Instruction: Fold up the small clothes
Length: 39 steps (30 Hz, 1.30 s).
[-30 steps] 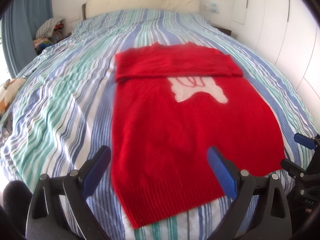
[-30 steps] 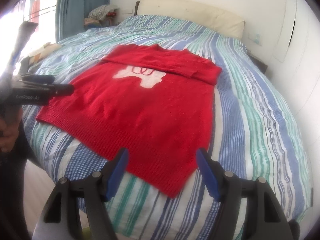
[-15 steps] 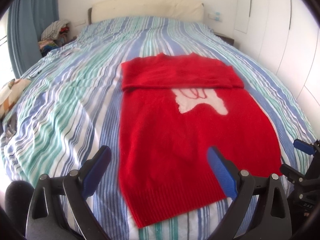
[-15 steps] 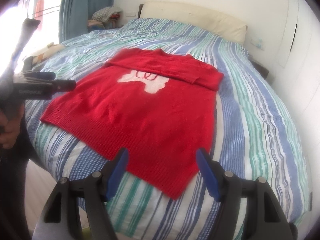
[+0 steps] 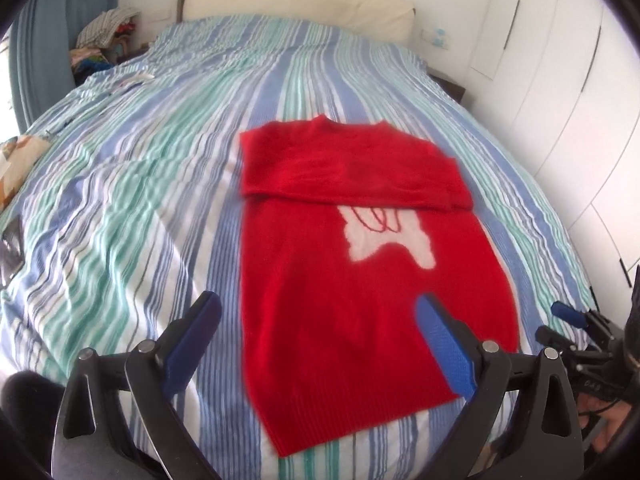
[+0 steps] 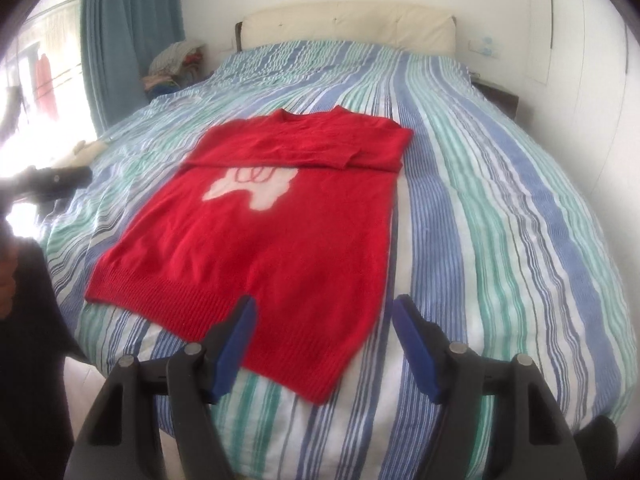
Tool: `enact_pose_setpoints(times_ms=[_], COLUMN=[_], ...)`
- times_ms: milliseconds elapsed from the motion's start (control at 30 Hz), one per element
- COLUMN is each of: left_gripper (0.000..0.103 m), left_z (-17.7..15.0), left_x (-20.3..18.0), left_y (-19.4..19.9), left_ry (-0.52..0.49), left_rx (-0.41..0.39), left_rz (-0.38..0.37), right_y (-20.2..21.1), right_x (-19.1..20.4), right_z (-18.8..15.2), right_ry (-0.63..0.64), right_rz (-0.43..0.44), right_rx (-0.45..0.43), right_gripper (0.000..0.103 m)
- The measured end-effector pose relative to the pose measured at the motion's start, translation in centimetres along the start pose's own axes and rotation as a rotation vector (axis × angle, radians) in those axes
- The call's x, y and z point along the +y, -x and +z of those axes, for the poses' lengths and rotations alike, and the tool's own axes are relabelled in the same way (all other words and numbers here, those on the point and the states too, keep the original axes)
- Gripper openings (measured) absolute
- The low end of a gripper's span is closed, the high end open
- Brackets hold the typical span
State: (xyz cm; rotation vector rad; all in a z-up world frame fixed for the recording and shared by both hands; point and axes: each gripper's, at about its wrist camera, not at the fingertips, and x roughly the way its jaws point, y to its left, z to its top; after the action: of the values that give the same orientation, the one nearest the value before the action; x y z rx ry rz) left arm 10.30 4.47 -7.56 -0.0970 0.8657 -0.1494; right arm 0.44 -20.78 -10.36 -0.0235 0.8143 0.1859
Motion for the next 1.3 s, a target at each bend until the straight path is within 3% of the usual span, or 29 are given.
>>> enact_pose_setpoints(times_ms=[100,200,233,300,367,433,467,533,733,800,867,1033,1100,1133,1167,1300], left_gripper=[0.098,0.098,0.098,0.097,0.096,0.098,0.098,0.098,0.098,0.098,0.098,0.098,0.098,0.098,0.098,0.097], left_z=[0.1,-1.7,-2.6,-3.1,-2.9,-3.1,-3.1,-3.2,-3.2,-3.2,-3.3,-3.4,-3.5,-3.6,-3.6,-3.7], left_x=[0.6,1.0,1.2,1.1,1.0,0.8,0.7,0.7,0.9,0.9,1.1,1.5,1.3,1.1,1.0,0.6], left_y=[-2.9,-5.0,-5.5,-7.0,-6.5,-5.9,-5.9,-6.1,-6.8,-7.0,-7.0,-7.2,-7.4,-7.4,-7.3,-7.1], left_ry=[-0.006,-0.02,-0.029,-0.043,-0.041,-0.066,-0.082,-0.09,-0.057,-0.053,-0.044,-0.025,-0.032,-0.039,-0.047,-0.06], left_rx=[-0.018,-0.078,-0.085,-0.011,-0.035,-0.075,-0.069,-0.049,-0.03,-0.027,-0.027,-0.019,-0.009,-0.011,-0.016,-0.022], left_rz=[0.035,0.084,0.11,0.15,0.115,0.12,0.13,0.135,0.107,0.114,0.119,0.118,0.121,0.126,0.13,0.123], right_y=[-1.3,-3.6,-4.7,-7.7,-11.7,-15.8,-17.7,-20.5,-24.5,-25.3,-25.6,-22.7,-23.3,-23.8,-23.8,-21.4], right_x=[-1.4,-2.9,-3.6,-5.3,-7.1,-8.5,-9.2,-10.2,-9.9,-9.7,-9.3,-7.9,-7.7,-7.9,-8.2,-9.2], right_z=[4.5,10.8,12.8,16.1,18.2,19.1,19.1,19.0,18.5,18.5,19.1,22.1,21.9,21.5,21.1,19.8], right_ry=[-0.004,-0.027,-0.061,-0.159,-0.268,-0.367,-0.42,-0.501,-0.513,-0.501,-0.472,-0.299,-0.253,-0.253,-0.263,-0.335], right_rz=[0.106,0.18,0.205,0.256,0.285,0.314,0.323,0.313,0.291,0.28,0.303,0.219,0.143,0.123,0.121,0.172], right_rx=[0.044,0.081,0.093,0.123,0.173,0.222,0.253,0.296,0.347,0.353,0.339,0.183,0.213,0.238,0.242,0.183], right_gripper=[0.069,0.069,0.069,0.069,0.069,0.068,0.061,0.059,0.05,0.041,0.009,0.009,0.019,0.034,0.039,0.039])
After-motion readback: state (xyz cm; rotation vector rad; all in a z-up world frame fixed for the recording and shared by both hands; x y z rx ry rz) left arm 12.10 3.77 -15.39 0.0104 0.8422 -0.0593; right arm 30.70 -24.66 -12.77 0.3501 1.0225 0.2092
